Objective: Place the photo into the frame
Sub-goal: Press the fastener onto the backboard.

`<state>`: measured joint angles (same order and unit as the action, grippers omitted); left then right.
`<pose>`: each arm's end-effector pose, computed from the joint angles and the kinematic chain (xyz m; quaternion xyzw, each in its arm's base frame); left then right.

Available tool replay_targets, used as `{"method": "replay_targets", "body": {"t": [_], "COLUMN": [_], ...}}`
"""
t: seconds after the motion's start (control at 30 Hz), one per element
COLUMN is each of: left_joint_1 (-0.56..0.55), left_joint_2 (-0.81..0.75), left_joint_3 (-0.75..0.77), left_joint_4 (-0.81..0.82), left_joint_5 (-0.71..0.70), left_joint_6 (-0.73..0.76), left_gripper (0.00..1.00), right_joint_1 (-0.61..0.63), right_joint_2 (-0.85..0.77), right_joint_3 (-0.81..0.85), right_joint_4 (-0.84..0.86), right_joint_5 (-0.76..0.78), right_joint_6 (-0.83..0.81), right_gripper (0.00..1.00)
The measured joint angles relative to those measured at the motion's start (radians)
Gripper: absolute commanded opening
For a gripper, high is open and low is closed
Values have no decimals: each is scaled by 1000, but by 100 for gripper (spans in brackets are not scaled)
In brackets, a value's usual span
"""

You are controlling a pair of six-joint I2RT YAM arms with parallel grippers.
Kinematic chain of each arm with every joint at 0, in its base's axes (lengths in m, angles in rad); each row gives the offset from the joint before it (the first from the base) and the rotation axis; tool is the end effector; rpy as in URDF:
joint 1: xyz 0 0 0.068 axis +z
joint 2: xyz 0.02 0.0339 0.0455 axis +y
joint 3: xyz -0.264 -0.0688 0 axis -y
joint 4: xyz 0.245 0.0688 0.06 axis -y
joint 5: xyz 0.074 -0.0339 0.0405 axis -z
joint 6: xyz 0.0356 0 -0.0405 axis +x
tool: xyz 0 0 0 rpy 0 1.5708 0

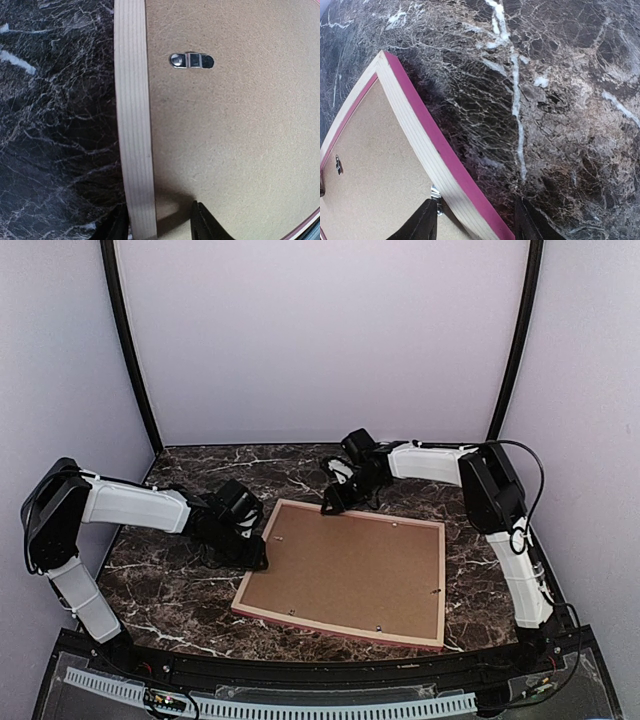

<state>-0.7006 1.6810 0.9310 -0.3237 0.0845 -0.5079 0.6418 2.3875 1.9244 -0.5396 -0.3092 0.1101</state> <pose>0.2438 -0.2095 0.1566 0.1035 0.9629 -0.1733 0.1790 0.4072 0.3179 0.1475 -0.2908 0.9038 0.2392 0.2033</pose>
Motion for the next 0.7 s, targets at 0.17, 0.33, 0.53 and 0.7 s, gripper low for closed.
{"method": "replay_targets", "body": {"t": [0.17, 0.33, 0.53, 0.7], "left_joint_1": [0, 0, 0, 0], "left_joint_2": [0, 0, 0, 0], "left_joint_3": [1, 3, 3, 3], "left_joint_4": [0, -1, -1, -1], "left_joint_5": [0, 0, 0, 0], "left_joint_6": [0, 1, 3, 4], "left_gripper": [45, 44, 45, 45], "right_joint_1": [0, 1, 7, 10], "right_joint_2": [9, 26, 35, 35], "right_joint_3": [16, 45, 61, 61], "right_joint_4": [-8, -16, -23, -23], "right_joint_5": [0, 1, 23, 37], "right_joint_6": [5, 16, 40, 56], "right_gripper": [52, 52, 49, 48]}}
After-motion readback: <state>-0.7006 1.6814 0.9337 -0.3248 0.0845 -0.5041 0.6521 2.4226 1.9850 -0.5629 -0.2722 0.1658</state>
